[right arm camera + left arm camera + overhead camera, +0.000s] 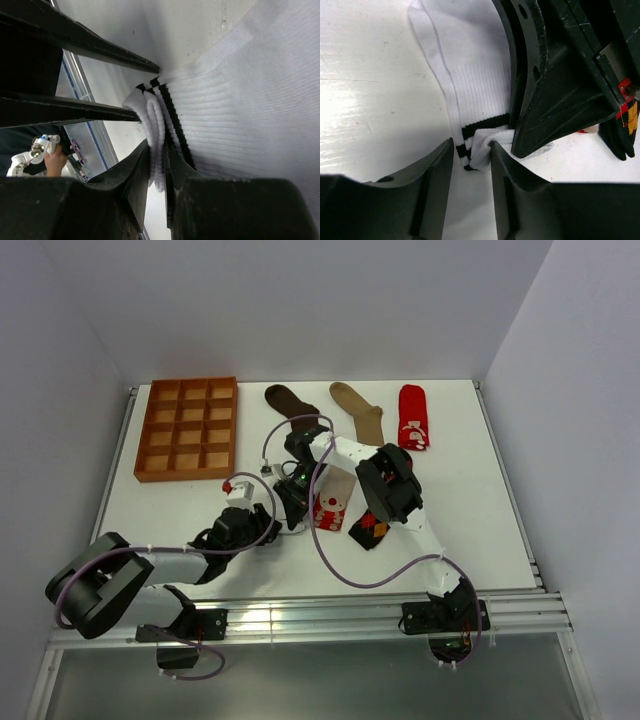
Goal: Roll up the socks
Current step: Roll the sock at the center of the board.
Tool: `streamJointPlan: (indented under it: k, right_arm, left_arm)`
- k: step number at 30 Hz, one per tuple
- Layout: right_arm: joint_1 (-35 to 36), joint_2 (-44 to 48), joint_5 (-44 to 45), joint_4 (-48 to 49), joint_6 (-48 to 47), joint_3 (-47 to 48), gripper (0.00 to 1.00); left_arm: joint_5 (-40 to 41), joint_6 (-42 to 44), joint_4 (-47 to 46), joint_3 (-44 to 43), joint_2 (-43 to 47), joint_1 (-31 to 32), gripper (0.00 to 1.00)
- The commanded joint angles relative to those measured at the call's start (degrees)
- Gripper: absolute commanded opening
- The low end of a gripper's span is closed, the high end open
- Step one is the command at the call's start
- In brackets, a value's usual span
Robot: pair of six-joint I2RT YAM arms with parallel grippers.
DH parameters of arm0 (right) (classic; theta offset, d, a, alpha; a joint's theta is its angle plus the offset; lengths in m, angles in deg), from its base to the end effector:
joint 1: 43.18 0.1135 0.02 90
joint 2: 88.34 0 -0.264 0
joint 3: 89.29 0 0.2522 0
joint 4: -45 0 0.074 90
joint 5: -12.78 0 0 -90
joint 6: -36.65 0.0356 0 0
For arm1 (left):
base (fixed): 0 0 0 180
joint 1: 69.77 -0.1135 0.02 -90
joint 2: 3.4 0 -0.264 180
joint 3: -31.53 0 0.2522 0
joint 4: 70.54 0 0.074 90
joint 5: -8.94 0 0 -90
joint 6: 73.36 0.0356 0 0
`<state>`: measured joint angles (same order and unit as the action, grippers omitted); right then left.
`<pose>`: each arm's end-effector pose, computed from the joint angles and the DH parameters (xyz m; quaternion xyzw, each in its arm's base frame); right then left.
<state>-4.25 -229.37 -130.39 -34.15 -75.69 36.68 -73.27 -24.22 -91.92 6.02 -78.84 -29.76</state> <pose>0.3413 0.3123 0.1189 0.4412 -0.7773 -0.4378 0.0970 0.1655 -0.1326 0.1238 -0.0411 0.8574 -0.2862 0.4259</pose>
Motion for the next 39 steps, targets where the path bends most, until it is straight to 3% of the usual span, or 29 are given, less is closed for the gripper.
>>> streamJointPlan:
  k: [1,9,14,26,35,39]
  right_arm:
    - [-0.36,-0.91,0.78,0.08,1.25,2.06,0.23]
    - [-0.35,0.05,2.54,2.45,3.19,0.39,0.25]
    - [-0.35,3.48,6.13,7.72,6.08,-3.12,0.36]
    - [-3.69,15.78,11.77,22.05,13.21,-14.64,0.54]
    - [-7.82,30.27,17.56,32.76,10.93,-26.58,0.52]
    - [-8.62,39.94,21.43,43.21,7.50,-38.34,0.50]
  left_arm:
    - [0.99,-2.02,-0.29,-2.40,-1.64,0.33,0.40]
    - [2.49,-5.80,4.19,-4.95,-4.01,0.33,0.20]
    - [1.35,-7.21,8.93,-7.41,-5.24,0.51,0.01]
    - [2.05,-9.41,25.20,-12.95,-2.70,1.12,0.00]
    - [1.00,-10.82,34.94,-15.40,-0.24,1.21,0.00]
    - [1.17,-11.87,42.68,-19.00,0.47,1.12,0.00]
